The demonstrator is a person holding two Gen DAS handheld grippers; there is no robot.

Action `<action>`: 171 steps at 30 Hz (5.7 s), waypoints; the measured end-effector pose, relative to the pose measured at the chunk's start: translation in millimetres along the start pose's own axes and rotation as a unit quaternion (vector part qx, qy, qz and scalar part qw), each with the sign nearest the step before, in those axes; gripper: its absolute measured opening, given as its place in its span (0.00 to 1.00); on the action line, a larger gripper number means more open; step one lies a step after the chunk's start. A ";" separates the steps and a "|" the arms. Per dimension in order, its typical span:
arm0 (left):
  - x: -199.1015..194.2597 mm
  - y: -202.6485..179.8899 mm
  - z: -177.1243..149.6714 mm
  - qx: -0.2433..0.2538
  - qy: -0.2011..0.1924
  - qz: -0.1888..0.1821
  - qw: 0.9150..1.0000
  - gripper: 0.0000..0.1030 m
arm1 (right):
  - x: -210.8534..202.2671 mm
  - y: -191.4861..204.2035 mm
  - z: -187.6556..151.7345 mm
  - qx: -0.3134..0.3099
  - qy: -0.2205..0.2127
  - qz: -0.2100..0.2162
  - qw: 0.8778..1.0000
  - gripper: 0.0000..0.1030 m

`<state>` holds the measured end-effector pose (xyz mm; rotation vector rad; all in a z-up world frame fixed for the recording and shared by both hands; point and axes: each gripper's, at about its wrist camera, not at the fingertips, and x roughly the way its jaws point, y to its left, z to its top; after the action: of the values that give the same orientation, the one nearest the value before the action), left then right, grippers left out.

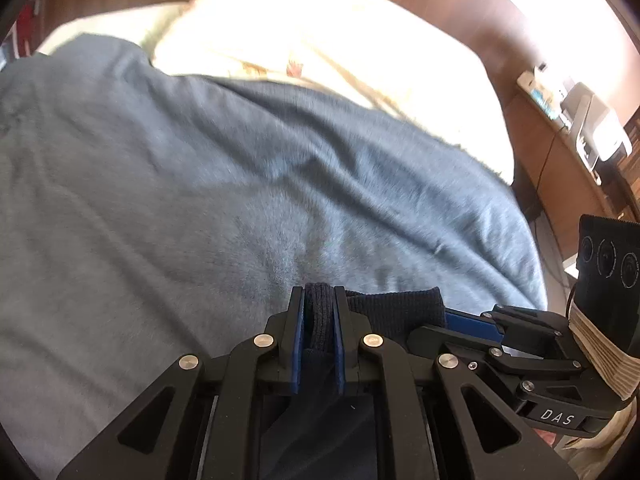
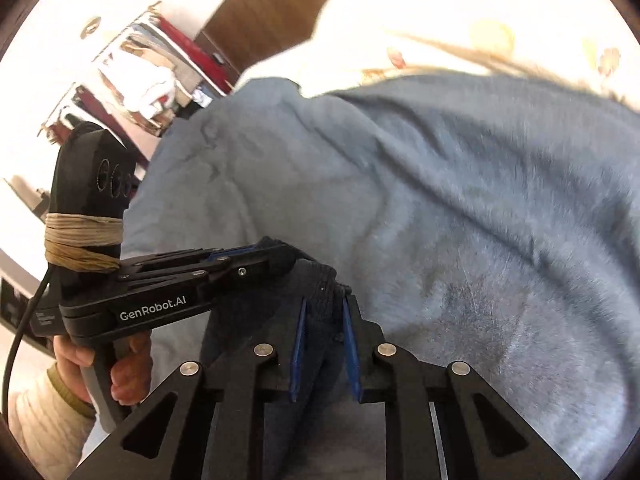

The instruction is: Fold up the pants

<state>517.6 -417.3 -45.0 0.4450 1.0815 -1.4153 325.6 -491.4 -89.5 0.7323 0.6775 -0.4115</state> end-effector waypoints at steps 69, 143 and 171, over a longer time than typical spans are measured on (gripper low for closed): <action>-286.2 19.0 -433.5 -0.305 -0.089 0.207 0.925 0.32 | -92.5 306.4 -342.0 -0.455 0.159 0.171 0.859 0.30; -198.2 15.4 -451.5 -0.516 -0.123 0.300 0.793 0.72 | -18.9 189.8 -172.9 -0.281 0.103 0.019 0.954 0.73; -188.6 27.9 -456.6 -0.543 -0.189 0.183 0.798 0.31 | 12.8 185.6 -185.7 -0.291 0.157 0.023 0.943 0.24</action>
<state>426.9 62.4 -125.6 -0.4446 1.1966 -0.3441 361.4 -232.0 -112.7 0.2460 1.0233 -0.0338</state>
